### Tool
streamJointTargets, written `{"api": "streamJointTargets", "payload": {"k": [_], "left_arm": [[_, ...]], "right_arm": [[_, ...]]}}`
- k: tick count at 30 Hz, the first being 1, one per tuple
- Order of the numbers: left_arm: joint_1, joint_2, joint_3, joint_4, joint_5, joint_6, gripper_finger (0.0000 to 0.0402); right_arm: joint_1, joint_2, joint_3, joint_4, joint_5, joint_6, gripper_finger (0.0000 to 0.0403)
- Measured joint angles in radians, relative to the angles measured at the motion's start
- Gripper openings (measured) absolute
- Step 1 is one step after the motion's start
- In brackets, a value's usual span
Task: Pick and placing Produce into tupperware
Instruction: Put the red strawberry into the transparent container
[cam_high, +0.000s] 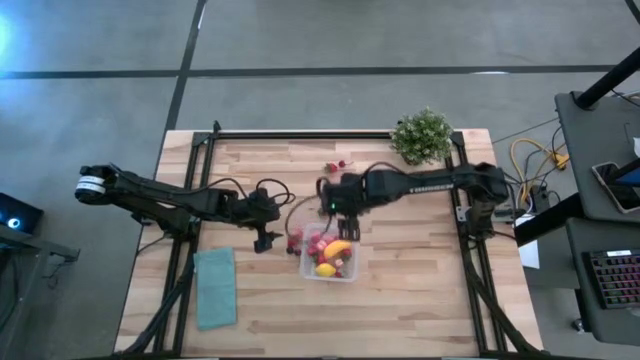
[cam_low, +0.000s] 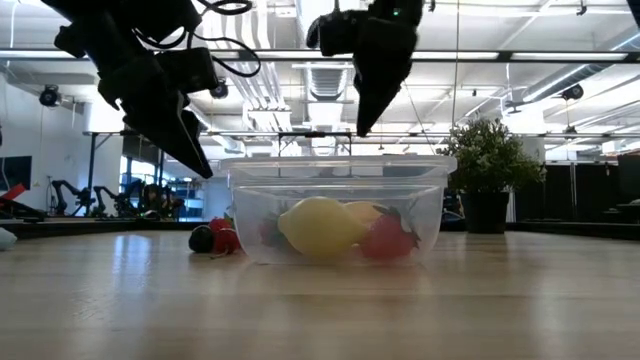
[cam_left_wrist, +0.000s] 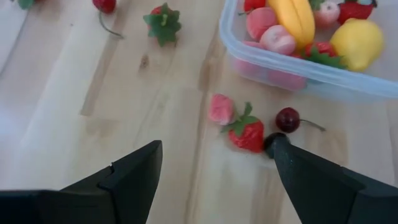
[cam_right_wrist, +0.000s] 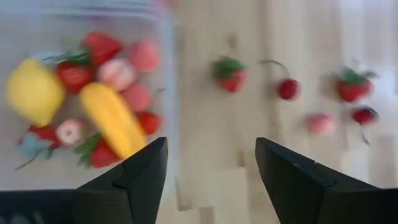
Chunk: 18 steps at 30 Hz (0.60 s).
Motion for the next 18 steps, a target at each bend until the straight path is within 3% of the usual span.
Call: {"api": "streamJointTargets", "payload": {"k": [10,18], "left_arm": [[0.004,0.159,-0.001,0.145,0.018,0.108,0.0294],[0.001,0.291,0.036,0.174,0.049,0.104,0.0294]], "right_arm": [[-0.179,-0.003,0.088,-0.021,0.001,0.044,0.0241],[-0.236,-0.003,0.088,-0.038,0.0,0.043,0.0239]]}}
